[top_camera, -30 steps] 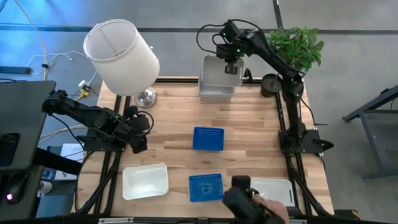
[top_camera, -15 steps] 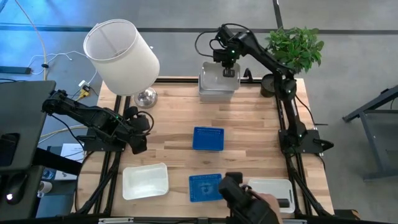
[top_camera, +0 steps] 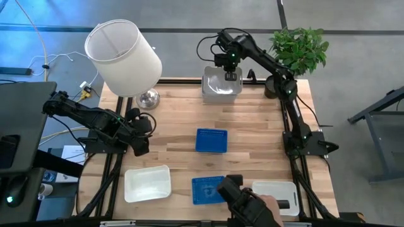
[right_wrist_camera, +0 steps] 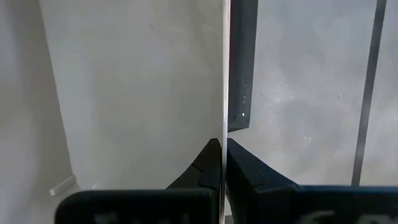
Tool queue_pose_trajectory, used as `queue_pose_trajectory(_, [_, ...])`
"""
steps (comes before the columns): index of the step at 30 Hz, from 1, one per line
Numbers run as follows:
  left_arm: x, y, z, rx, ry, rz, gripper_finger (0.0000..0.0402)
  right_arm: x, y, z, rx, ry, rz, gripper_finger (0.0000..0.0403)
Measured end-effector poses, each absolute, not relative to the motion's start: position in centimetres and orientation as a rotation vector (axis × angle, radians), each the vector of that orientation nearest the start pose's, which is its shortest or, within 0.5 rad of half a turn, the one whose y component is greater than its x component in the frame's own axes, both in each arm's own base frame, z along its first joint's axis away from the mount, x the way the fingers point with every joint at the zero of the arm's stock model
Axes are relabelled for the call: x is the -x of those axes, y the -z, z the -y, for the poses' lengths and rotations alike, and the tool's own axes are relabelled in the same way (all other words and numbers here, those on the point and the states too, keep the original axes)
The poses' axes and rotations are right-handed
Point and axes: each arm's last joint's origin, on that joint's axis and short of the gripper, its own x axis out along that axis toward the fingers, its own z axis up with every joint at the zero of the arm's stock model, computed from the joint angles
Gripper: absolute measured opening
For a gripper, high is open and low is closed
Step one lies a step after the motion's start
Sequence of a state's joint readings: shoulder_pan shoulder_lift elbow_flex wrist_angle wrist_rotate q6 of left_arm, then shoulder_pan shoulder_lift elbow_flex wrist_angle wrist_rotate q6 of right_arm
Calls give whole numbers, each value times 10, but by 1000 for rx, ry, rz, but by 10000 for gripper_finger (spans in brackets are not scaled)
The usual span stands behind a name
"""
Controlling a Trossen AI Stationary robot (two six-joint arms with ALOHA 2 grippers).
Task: Stack baskets by color
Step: Stack the bottom gray bin on the gray bin
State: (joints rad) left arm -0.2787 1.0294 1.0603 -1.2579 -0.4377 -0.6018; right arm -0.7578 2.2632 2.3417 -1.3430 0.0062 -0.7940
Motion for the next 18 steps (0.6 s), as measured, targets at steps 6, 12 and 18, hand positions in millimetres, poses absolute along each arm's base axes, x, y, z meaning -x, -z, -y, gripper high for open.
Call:
queue_pose_trajectory(6, [-156, -309, 32, 105, -467, -1050, 126, -336, -279, 318, 170, 116, -1381, 0])
queue_pose_trajectory(12, [-156, -309, 32, 112, -456, -1057, 126, -339, -269, 320, 159, 103, -1398, 0])
queue_pose_trajectory(18, [-156, -309, 32, 113, -456, -1057, 126, -344, -269, 319, 198, 111, -1388, 0])
